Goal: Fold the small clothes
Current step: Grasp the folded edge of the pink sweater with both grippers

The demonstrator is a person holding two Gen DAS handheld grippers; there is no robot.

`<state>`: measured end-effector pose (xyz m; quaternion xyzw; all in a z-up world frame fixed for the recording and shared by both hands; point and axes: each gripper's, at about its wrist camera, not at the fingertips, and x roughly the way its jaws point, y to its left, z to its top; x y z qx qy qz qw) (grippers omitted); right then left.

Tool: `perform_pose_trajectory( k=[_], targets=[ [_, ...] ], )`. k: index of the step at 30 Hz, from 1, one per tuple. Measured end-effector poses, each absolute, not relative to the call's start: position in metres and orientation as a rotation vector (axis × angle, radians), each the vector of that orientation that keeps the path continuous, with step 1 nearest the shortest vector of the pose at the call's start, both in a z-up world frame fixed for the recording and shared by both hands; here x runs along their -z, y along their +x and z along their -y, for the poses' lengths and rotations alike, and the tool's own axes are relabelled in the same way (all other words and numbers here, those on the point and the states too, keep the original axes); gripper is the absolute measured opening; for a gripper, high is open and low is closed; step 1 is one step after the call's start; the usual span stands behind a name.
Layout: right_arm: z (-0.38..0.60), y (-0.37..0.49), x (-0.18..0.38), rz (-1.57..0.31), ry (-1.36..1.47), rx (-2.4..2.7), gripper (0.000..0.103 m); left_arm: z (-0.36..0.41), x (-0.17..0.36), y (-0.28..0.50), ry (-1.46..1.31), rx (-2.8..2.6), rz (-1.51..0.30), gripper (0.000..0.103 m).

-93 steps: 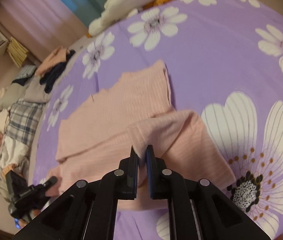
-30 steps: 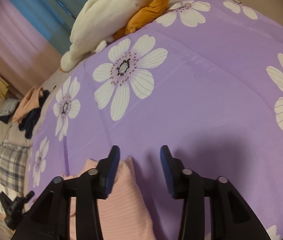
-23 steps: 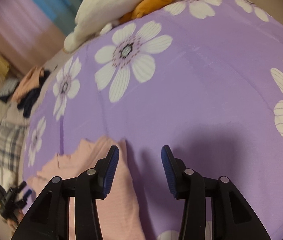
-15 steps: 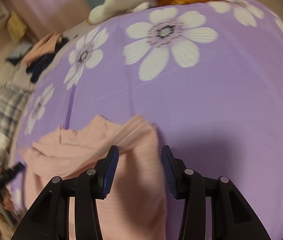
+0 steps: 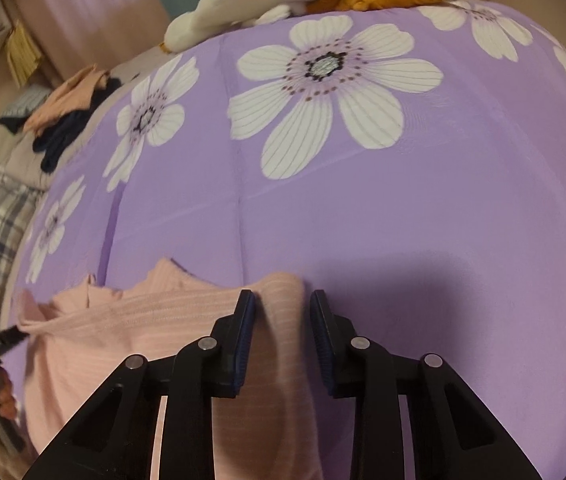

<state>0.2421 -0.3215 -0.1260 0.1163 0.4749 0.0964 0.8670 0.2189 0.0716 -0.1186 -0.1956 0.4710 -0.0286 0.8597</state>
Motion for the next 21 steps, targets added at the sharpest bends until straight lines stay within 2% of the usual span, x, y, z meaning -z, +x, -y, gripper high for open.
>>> perform_pose_trajectory(
  k=[4, 7, 8, 9, 11, 18, 21],
  targets=[
    [0.327, 0.244, 0.131, -1.035, 0.332, -0.254, 0.031, -0.075, 0.120, 0.223, -0.475, 0.064, -0.962, 0.057],
    [0.324, 0.243, 0.134, -1.029, 0.323, -0.240, 0.029, -0.076, 0.120, 0.228, -0.504, 0.083, -0.960, 0.054],
    [0.323, 0.242, 0.133, -1.024, 0.320, -0.241, 0.020, -0.075, 0.120, 0.229, -0.507, 0.086, -0.956, 0.045],
    [0.321, 0.242, 0.132, -1.019, 0.312, -0.248, 0.013, -0.074, 0.120, 0.230, -0.503, 0.093, -0.958, 0.024],
    [0.318, 0.239, 0.126, -0.995, 0.298, -0.246, 0.012, -0.072, 0.121, 0.231, -0.494, 0.104, -0.970, 0.012],
    [0.320, 0.233, 0.098, -0.917, 0.303, -0.279, 0.011, -0.070, 0.092, 0.209, -0.454, 0.098, -0.838, 0.009],
    [0.312, 0.233, 0.095, -0.910, 0.258, -0.282, 0.011, -0.066, 0.084, 0.206, -0.435, 0.114, -0.812, 0.014]
  ],
)
